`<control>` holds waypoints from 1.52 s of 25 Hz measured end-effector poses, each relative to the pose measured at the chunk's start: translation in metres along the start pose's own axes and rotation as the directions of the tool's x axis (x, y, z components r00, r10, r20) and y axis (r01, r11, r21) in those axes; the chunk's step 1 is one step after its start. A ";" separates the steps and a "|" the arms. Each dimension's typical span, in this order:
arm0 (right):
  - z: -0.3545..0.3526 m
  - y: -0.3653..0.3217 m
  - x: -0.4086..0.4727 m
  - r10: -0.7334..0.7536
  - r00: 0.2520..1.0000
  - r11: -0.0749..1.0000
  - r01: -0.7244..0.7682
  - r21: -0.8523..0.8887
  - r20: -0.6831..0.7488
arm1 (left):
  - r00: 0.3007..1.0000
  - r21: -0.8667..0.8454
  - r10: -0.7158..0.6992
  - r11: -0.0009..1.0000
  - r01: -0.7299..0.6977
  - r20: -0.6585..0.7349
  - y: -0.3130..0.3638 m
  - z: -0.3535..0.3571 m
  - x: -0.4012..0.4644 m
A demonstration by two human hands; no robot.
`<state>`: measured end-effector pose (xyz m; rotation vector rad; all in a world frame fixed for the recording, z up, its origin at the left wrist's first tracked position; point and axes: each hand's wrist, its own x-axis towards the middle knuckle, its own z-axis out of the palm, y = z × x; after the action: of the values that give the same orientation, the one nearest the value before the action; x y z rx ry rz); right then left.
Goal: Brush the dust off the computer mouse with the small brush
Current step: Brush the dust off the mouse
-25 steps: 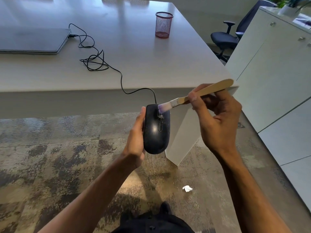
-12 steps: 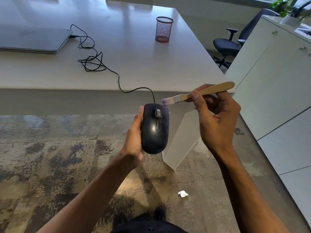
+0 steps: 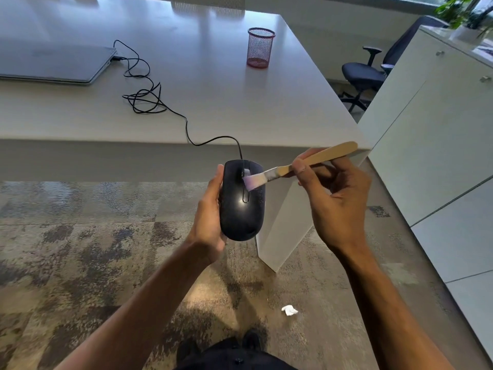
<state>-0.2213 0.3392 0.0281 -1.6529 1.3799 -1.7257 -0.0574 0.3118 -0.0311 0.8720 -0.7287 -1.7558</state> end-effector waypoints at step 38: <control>0.009 -0.016 -0.058 -0.235 0.950 0.970 0.242 -0.009 0.207 | 0.999 0.044 0.005 0.999 -0.006 0.042 0.005 -0.007 0.001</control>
<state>-0.1936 0.3902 0.0087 -2.0246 1.1603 -1.6059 -0.0494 0.3084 -0.0307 0.8640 -0.7989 -1.7637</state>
